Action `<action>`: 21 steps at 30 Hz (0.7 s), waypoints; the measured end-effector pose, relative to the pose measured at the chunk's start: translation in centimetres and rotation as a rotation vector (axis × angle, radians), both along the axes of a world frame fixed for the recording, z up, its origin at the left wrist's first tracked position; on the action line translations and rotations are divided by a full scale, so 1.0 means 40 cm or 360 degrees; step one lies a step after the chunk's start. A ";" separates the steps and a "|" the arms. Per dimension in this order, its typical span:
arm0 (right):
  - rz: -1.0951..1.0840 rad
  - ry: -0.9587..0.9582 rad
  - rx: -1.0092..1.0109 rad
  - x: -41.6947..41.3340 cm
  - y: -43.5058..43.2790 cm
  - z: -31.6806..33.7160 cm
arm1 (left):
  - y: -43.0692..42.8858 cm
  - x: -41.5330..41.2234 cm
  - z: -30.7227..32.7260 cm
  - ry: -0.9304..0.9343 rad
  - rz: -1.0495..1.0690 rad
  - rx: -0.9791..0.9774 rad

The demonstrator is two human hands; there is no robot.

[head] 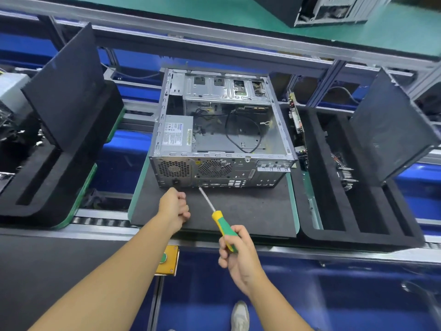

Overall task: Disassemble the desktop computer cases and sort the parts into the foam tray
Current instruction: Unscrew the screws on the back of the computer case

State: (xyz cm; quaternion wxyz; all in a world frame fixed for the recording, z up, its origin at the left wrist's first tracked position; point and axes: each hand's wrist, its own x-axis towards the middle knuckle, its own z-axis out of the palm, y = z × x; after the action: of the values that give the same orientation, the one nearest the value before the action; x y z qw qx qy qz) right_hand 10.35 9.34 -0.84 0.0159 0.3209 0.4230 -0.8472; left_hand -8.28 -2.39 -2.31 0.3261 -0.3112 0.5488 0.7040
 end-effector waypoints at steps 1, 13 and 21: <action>-0.0047 0.0065 -0.0104 0.006 0.024 0.011 | -0.002 0.016 0.010 -0.0065 -0.0029 0.0143; -0.0145 0.0474 -0.0252 0.091 0.286 0.188 | 0.320 0.236 0.194 -0.0167 -0.0655 0.0647; -0.0289 0.0473 0.0219 0.205 0.641 0.244 | 0.717 0.377 0.176 -0.0043 -0.1105 0.0408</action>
State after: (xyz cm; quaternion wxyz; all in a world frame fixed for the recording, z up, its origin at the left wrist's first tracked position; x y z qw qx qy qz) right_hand 18.53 34.98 8.94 -0.1453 0.2295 0.4469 -0.8523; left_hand 6.81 26.31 4.75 0.5890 -0.0725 0.5247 0.6104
